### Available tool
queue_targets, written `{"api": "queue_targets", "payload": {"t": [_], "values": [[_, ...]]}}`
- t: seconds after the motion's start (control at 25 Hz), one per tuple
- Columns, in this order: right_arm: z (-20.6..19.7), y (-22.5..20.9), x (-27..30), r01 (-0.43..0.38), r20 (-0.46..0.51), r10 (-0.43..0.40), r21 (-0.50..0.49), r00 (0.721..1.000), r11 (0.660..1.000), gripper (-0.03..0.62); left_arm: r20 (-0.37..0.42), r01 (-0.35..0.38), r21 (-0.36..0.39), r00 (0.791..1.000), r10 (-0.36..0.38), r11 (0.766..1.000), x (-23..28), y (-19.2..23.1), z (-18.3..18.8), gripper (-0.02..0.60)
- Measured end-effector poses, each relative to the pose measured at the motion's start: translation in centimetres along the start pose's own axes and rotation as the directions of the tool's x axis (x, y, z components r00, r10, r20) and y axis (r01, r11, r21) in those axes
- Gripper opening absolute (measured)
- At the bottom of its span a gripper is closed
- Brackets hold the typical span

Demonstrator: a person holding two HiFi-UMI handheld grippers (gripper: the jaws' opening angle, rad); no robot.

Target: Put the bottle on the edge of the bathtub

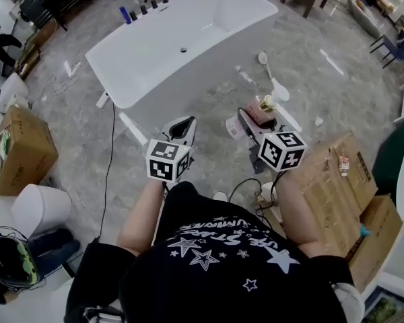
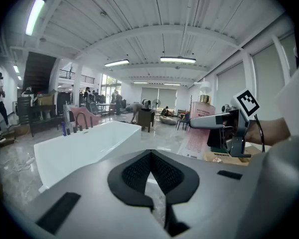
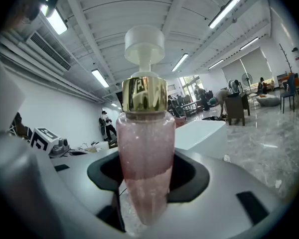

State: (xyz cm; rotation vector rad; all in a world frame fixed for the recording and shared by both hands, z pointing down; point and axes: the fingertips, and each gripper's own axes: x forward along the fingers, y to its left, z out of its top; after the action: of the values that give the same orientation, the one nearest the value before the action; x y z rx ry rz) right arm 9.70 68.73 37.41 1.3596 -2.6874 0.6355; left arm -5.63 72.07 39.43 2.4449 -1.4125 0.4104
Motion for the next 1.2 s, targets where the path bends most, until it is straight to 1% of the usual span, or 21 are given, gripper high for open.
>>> {"api": "queue_targets", "payload": {"t": [0.12, 0.28, 0.52, 0.68, 0.88, 1.04, 1.2], "values": [[0.4, -1.5, -0.3, 0.008, -0.002, -0.008, -0.001, 1.0, 1.0, 0.229, 0.009, -0.008, -0.008, 1.0, 0.008, 1.0, 1.0, -0.5, 0.4, 0.015], [0.4, -3.2, -0.1, 0.013, -0.01, -0.013, 0.023, 1.0, 1.0, 0.23, -0.006, 0.001, -0.007, 1.0, -0.001, 1.0, 2.7, -0.7, 0.6, 0.015], [1.0, -7.8, 2.9, 0.058, -0.02, -0.057, 0.041, 0.998, 0.997, 0.229, -0.012, 0.025, -0.013, 1.0, -0.025, 1.0, 8.5, 1.1, 1.7, 0.015], [2.3, -12.0, 7.3, 0.081, -0.019, -0.08, 0.049, 0.997, 0.995, 0.229, -0.009, 0.043, -0.017, 0.999, -0.044, 0.999, 14.2, 4.4, 3.2, 0.015], [5.5, -18.3, 14.9, 0.133, 0.006, -0.133, 0.051, 0.991, 0.99, 0.229, -0.023, 0.067, -0.012, 0.997, -0.067, 0.998, 23.3, 10.2, 5.7, 0.015], [8.3, -23.1, 21.3, 0.162, 0.007, -0.163, 0.067, 0.987, 0.984, 0.229, -0.045, 0.097, -0.02, 0.994, -0.098, 0.995, 30.4, 14.5, 8.2, 0.015], [11.0, -27.4, 27.1, 0.196, 0.003, -0.197, 0.081, 0.98, 0.977, 0.229, -0.078, 0.118, -0.022, 0.99, -0.119, 0.993, 36.5, 18.5, 10.5, 0.015]]}}
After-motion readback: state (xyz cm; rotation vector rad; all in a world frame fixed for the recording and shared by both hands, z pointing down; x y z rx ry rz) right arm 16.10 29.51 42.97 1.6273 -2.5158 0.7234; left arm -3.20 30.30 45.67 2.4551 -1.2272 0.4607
